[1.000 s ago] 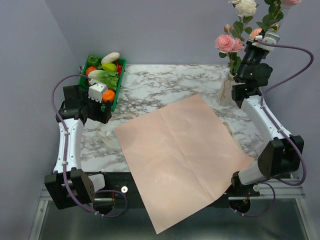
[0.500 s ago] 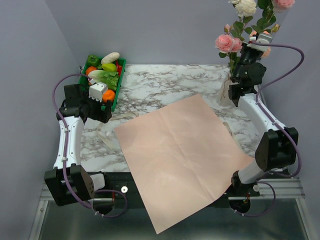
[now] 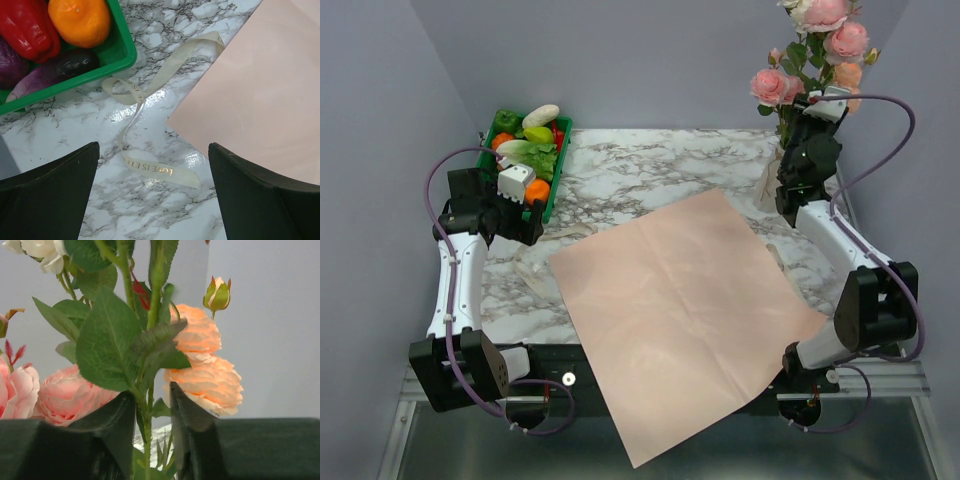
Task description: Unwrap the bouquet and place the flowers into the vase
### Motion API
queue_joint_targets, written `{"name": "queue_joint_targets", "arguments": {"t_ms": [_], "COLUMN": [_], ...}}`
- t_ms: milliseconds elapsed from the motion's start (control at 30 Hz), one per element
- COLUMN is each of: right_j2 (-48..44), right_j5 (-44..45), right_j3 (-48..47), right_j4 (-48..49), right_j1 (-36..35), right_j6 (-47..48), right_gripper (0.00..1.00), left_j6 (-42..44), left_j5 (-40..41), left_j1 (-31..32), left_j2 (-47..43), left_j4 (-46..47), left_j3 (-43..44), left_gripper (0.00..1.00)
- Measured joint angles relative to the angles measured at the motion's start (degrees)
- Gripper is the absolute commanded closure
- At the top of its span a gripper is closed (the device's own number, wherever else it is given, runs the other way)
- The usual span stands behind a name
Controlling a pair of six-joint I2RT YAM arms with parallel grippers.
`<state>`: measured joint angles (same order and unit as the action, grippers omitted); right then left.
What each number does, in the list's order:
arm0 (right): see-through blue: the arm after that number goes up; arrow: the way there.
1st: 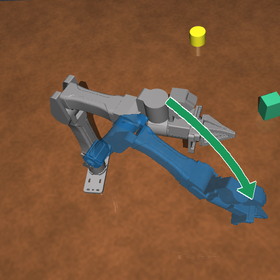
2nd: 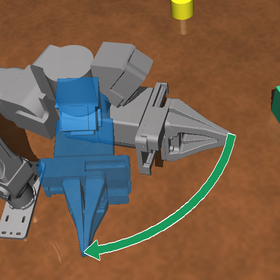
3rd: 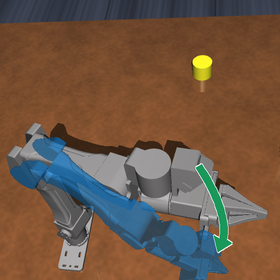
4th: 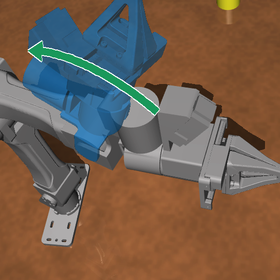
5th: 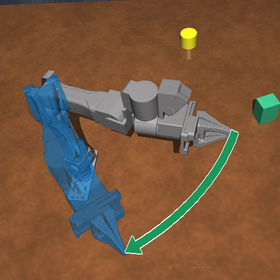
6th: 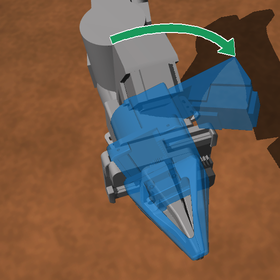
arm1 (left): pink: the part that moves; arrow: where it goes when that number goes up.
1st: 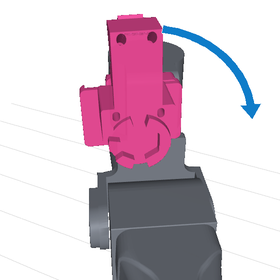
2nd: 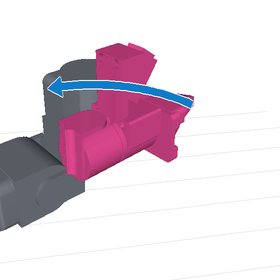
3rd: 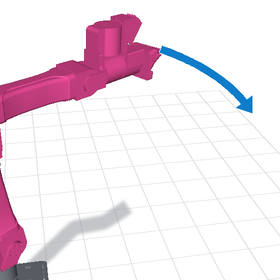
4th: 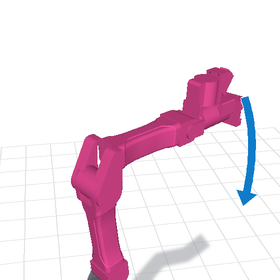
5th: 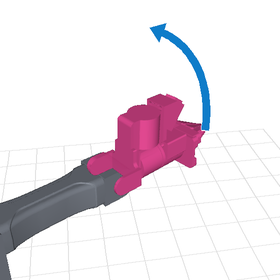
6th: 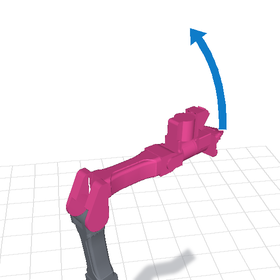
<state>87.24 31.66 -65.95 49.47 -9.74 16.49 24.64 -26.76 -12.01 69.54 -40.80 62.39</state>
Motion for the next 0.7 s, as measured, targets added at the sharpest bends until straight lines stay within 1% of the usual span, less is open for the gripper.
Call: {"name": "queue_joint_targets", "arguments": {"t_ms": [33, 133, 333, 467, 600, 633, 700], "right_j2": [-0.61, -2.16, -2.84, -5.55, -10.82, -12.55, -16.04], "right_j5": [0.04, 0.55, 1.16, 1.09, 0.48, 0.15, -0.79], "right_j3": [0.0, -0.74, -5.9, -5.99, -4.2, -3.3, -1.31], "right_j4": [-1.57, -7.93, -25.46, -36.26, -43.28, -44.57, -47.06], "right_j1": [-0.02, -0.02, -0.04, -0.11, -1.31, -1.9, -3.13], "right_j6": [-0.42, -3.13, -10.58, -16.24, -20.15, -20.72, -22.27], "right_gripper": [0.23, 0.17, 0.15, 0.15, 0.11, 0.0, 0.0], "left_j6": [0.0, 0.0, 0.0, 0.0, -0.02, -0.04, -0.17], "left_j5": [0.0, -0.04, -0.09, -0.17, -0.44, -0.57, -0.94], "left_j1": [0.0, 0.0, 0.0, 0.0, 0.0, 0.0, 0.0], "left_j2": [0.0, -0.11, -1.55, -2.97, -4.98, -5.42, -6.05], "left_j4": [-0.02, -0.07, -1.36, -2.03, -2.49, -2.71, -3.15], "left_j3": [0.0, 0.0, 0.31, 0.94, 0.94, 0.94, 0.96], "left_gripper": [0.01, 0.01, 0.01, 0.01, 0.01, 0.01, 0.01]}}
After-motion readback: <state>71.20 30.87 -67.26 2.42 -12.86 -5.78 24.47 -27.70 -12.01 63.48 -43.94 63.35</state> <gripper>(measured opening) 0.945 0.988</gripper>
